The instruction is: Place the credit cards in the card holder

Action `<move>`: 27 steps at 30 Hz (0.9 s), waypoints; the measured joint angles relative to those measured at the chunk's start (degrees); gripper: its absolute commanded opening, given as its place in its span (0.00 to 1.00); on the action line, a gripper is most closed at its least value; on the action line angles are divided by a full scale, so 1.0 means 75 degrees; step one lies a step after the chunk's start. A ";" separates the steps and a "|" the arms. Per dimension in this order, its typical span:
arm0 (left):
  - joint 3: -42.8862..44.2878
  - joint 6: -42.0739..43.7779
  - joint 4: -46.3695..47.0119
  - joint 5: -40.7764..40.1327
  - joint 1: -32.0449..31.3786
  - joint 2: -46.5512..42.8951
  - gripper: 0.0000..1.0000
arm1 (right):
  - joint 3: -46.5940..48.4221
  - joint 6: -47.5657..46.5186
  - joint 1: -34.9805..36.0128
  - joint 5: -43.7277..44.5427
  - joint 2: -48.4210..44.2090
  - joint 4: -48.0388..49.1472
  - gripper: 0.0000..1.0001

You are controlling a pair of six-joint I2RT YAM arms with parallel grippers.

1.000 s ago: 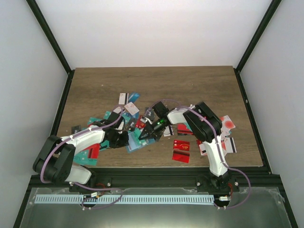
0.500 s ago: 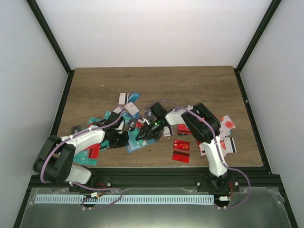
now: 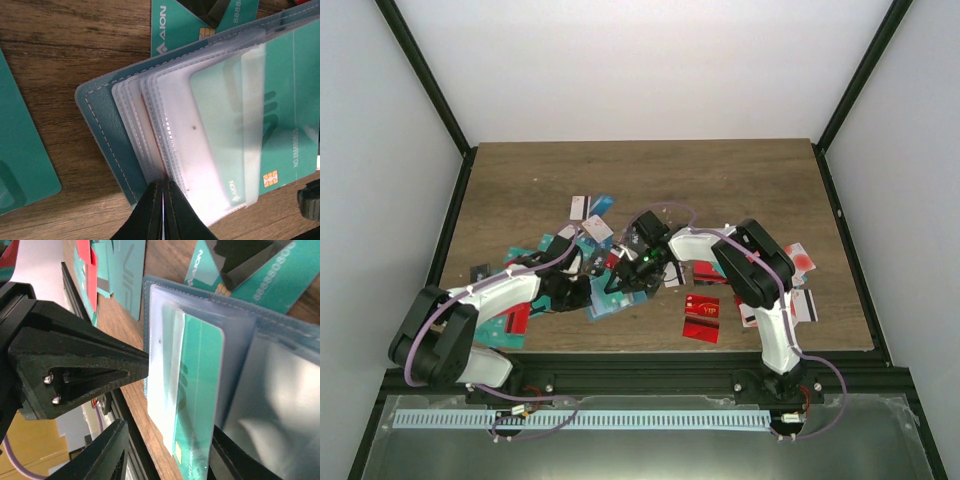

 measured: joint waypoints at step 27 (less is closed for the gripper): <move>-0.0055 0.0050 -0.0108 -0.0058 0.0000 -0.0256 0.04 | 0.0102 0.0085 0.0006 0.0935 -0.0207 -0.0420 0.01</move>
